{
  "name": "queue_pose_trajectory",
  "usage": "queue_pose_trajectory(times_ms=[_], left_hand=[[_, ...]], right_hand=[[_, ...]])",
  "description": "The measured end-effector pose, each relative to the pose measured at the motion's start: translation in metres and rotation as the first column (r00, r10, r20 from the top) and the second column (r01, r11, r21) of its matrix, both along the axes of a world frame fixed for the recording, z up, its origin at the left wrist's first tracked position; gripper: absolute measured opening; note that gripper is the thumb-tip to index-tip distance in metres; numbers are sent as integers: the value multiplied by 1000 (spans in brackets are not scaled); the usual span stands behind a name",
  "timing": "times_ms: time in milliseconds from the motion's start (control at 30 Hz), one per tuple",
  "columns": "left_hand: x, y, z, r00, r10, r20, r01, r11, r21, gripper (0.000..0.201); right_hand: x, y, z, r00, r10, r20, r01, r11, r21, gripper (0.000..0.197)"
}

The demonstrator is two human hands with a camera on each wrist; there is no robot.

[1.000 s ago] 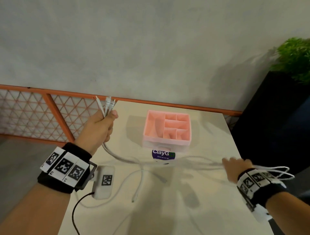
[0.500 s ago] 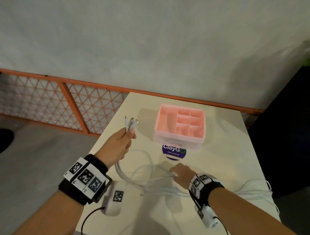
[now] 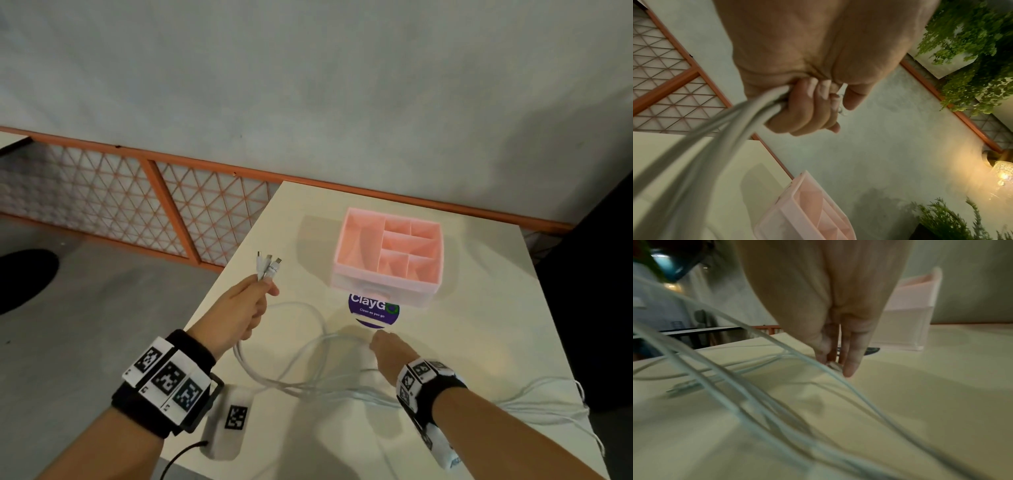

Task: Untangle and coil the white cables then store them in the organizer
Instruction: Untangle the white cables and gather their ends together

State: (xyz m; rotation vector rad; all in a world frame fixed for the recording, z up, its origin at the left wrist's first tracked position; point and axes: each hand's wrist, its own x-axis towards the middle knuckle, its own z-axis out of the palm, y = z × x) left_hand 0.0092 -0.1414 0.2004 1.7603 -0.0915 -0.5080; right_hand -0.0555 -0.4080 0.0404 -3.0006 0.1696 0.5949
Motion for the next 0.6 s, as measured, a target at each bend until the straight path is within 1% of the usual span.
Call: queue_pose_trajectory(times_ms=[33,100,167,233,267,333,400,433,500,600], left_hand=[[0,-1,0,1000,2,-5,-2,1000,-17,27],[1,-3,-1,1000,-12,21,13,1000,-23,27],[0,-4,-1,997,-45,64,45,999,-2,26],[-1,-6,-1,992,-84,90,84,996,8,23],[-2,-7,-1,990,-99,101,98,995,9,22],[-1,-10,-2,985,-113,132,111,994,21,20],[0,-14,-2,980,-114,163,110,993,34,19],[1,-17,-2,978,-111,175,106,994,37,19],[1,-25,1,977,-107,187,103,994,32,22],[1,-42,7,976,-104,190,109,994,-15,31]], right_hand=[[1,-2,2,999,-40,-15,40,999,-13,32],[-2,-7,4,997,-55,-58,53,998,-41,29],[-9,-12,2,995,-87,-55,86,996,-19,24],[-15,-17,3,984,-180,-3,179,979,100,18],[-15,-20,4,968,-250,30,239,951,194,16],[-13,-26,16,923,-370,106,299,863,407,17],[-8,-31,39,870,-457,185,281,768,576,27],[-4,-33,54,844,-490,220,245,715,655,26],[2,-34,88,796,-546,259,167,610,775,18],[9,-32,137,766,-579,280,41,479,877,15]])
